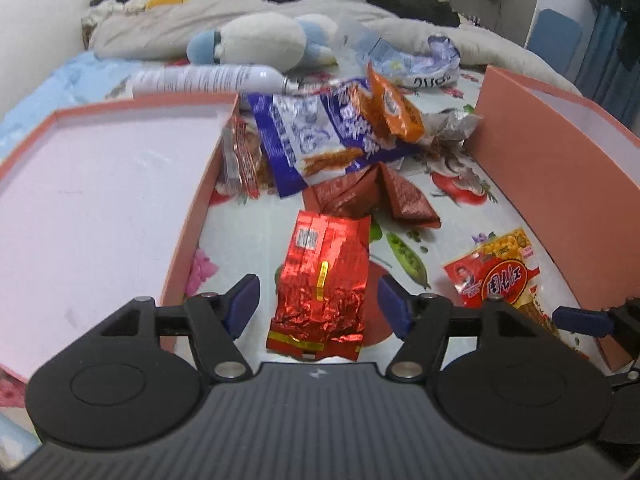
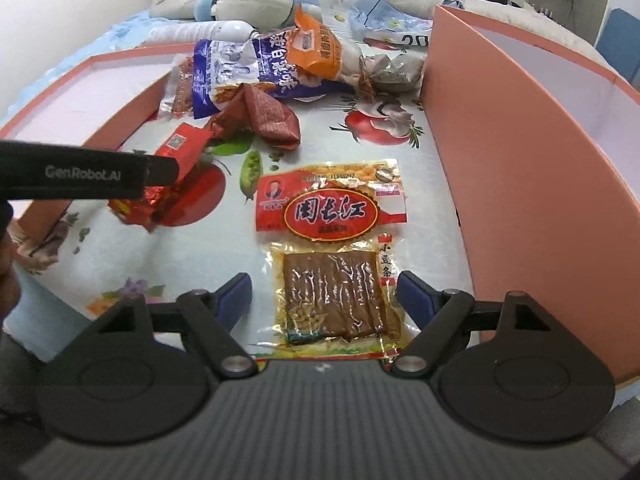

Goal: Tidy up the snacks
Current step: 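Lift the red tea bag with the left tool while the right tool lifts the spicy strip pack, then carry both packs over the deep pink box and release them inside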

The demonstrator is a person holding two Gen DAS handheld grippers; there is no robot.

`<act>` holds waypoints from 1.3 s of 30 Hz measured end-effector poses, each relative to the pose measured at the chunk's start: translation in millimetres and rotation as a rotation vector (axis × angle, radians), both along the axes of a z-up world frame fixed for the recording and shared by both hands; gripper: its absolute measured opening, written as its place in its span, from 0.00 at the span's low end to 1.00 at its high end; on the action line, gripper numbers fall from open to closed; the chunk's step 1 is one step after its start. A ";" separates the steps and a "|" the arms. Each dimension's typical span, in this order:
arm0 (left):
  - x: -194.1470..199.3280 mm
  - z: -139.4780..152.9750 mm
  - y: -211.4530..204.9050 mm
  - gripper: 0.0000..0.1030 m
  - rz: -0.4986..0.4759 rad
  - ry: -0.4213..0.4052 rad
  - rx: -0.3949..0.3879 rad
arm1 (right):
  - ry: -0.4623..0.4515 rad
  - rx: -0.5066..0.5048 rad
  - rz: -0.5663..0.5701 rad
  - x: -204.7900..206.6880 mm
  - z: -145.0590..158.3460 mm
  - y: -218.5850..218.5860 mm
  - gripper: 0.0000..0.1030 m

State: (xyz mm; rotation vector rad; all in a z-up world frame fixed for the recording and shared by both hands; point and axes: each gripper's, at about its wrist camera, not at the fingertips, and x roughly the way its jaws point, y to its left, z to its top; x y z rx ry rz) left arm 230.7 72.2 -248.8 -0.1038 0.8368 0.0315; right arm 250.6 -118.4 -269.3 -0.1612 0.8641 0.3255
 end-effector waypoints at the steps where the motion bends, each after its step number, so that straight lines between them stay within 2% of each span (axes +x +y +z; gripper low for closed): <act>1: 1.0 -2.2 0.4 0.68 -0.006 0.008 -0.005 | 0.004 0.010 0.002 0.7 -1.2 -1.8 0.79; 3: 2.3 -6.3 -0.9 0.65 -0.027 0.022 -0.013 | 0.004 0.025 0.003 0.4 -2.4 -3.9 0.80; 4: 3.3 -8.6 -2.3 0.58 -0.046 0.035 -0.016 | 0.001 0.019 0.009 -0.4 -2.4 -2.7 0.80; 6: 3.8 -11.9 -6.7 0.55 -0.058 0.046 -0.004 | -0.003 0.016 0.036 -0.9 -2.5 -1.3 0.76; 10: 3.9 -10.5 -13.2 0.55 -0.065 0.048 0.021 | 0.011 0.016 0.067 1.2 0.7 3.2 0.65; 12: 4.3 -9.3 -11.3 0.55 -0.048 0.053 0.015 | 0.012 0.023 0.076 1.7 3.1 5.0 0.52; 13: 4.3 -7.7 -10.9 0.55 -0.041 0.055 0.018 | 0.014 0.023 0.074 2.0 4.3 5.1 0.51; 18: -2.2 11.3 -7.5 0.55 -0.006 0.039 0.001 | 0.027 0.056 0.056 1.9 14.0 1.7 0.49; 22: -13.4 32.4 -9.6 0.55 0.014 0.019 -0.005 | -0.007 0.077 0.037 -3.6 33.4 -2.3 0.49; 31: -51.6 95.6 -23.6 0.55 0.033 -0.047 -0.003 | -0.053 0.177 -0.013 -31.4 90.0 -21.8 0.49; 39: -96.6 150.0 -32.8 0.55 0.054 -0.110 -0.029 | -0.152 0.222 -0.014 -68.2 146.3 -38.7 0.49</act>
